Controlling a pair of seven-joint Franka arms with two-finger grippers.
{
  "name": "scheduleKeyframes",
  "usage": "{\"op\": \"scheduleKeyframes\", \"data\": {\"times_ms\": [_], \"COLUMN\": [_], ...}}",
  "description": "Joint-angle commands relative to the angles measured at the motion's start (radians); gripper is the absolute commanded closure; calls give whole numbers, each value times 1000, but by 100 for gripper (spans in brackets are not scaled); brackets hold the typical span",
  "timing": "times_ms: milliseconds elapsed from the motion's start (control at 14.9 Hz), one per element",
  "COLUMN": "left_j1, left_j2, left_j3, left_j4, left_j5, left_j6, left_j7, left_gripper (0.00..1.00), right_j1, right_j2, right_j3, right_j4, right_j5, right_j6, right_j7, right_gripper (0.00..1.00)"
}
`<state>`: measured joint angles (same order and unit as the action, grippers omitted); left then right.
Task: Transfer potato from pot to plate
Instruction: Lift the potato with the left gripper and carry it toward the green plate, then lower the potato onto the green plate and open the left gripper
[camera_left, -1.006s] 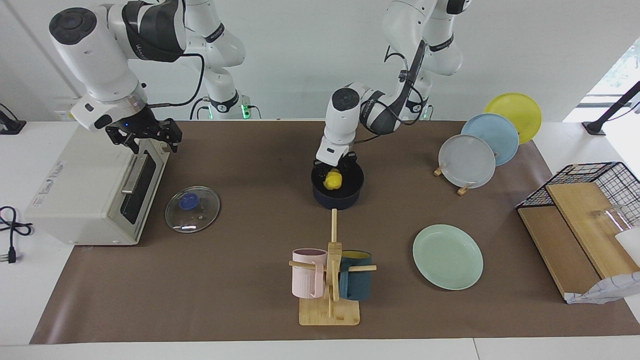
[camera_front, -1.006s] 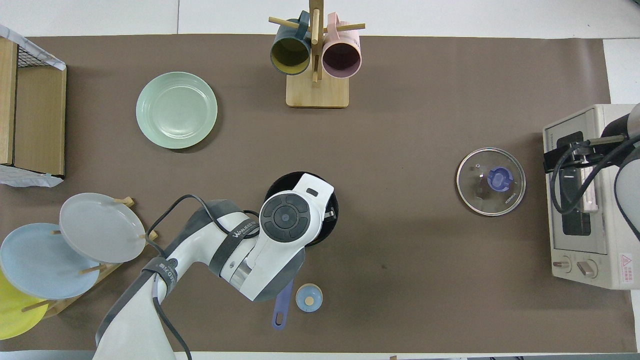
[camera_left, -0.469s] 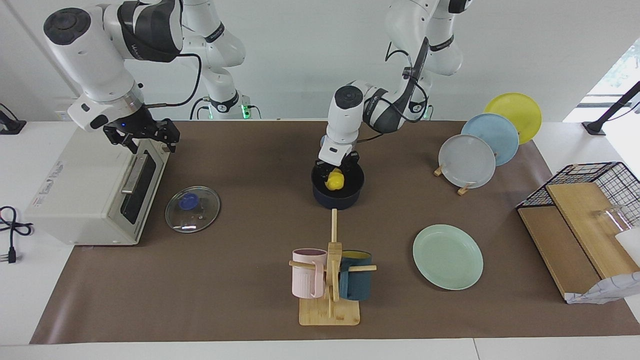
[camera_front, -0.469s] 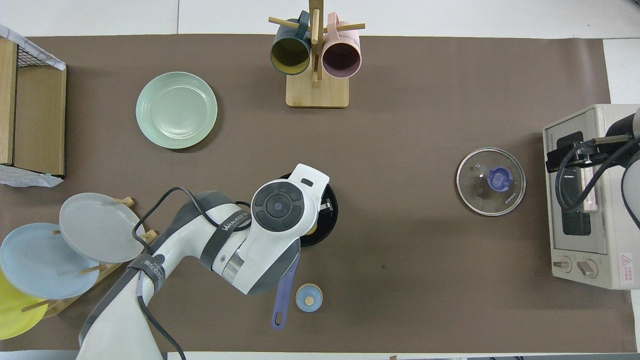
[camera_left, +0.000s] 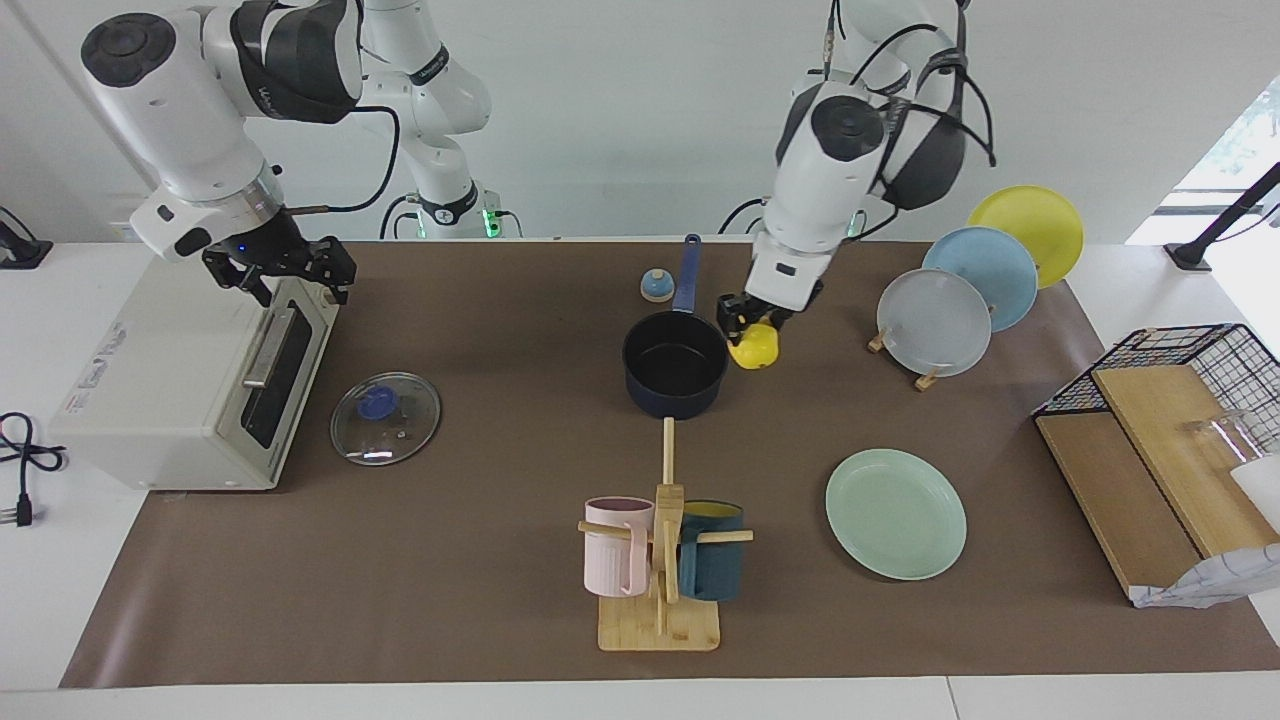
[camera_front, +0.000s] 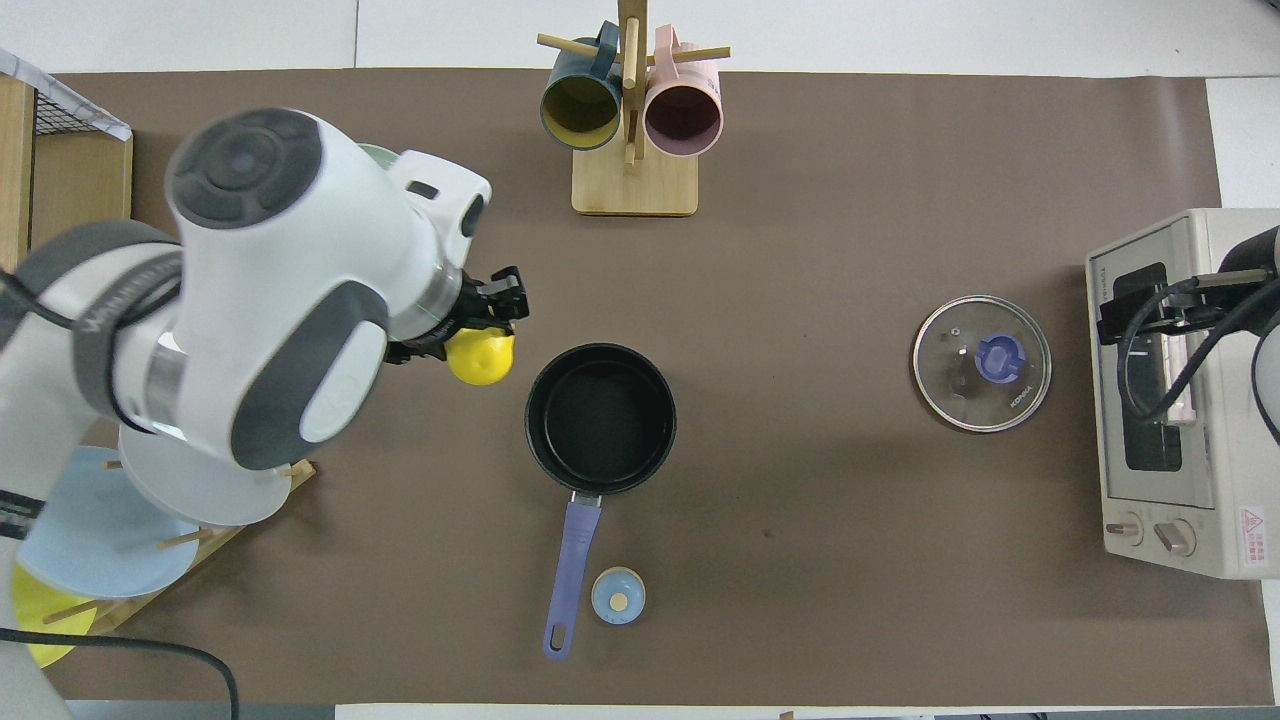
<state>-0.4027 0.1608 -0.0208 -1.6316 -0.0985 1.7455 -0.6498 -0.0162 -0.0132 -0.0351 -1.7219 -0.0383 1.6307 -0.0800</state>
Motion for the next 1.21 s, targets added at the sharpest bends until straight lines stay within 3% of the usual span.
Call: {"op": "scheduleKeyframes", "data": {"times_ms": [0,201,603,804,1140], "left_j1": [166,257,289,291,280], "left_j2": [55,132,344,426,441], "left_j3": [-8,-7,-7,-8,-8], "left_j4": [65,97,163,241,200], "left_j5": [-4,42,65,62,68], "left_j6": [-49,12,204,221,331], "left_j7": [247,433,446,446,453], "left_gripper": [100,100,100,100,100], "right_j1": [-4,-7,-7,-5,1], "right_j2": [-14,-14,-14,-14,-14], "right_j3": [6,6,6,6,9], "right_j4": [-13,-15,-15,-15,-15], "right_j5": [18,18,18,18,18], "right_j6": [12,14,11,12,15], "right_j7": [22,20,20,19,22], "right_gripper": [0,0,0,0,0]}}
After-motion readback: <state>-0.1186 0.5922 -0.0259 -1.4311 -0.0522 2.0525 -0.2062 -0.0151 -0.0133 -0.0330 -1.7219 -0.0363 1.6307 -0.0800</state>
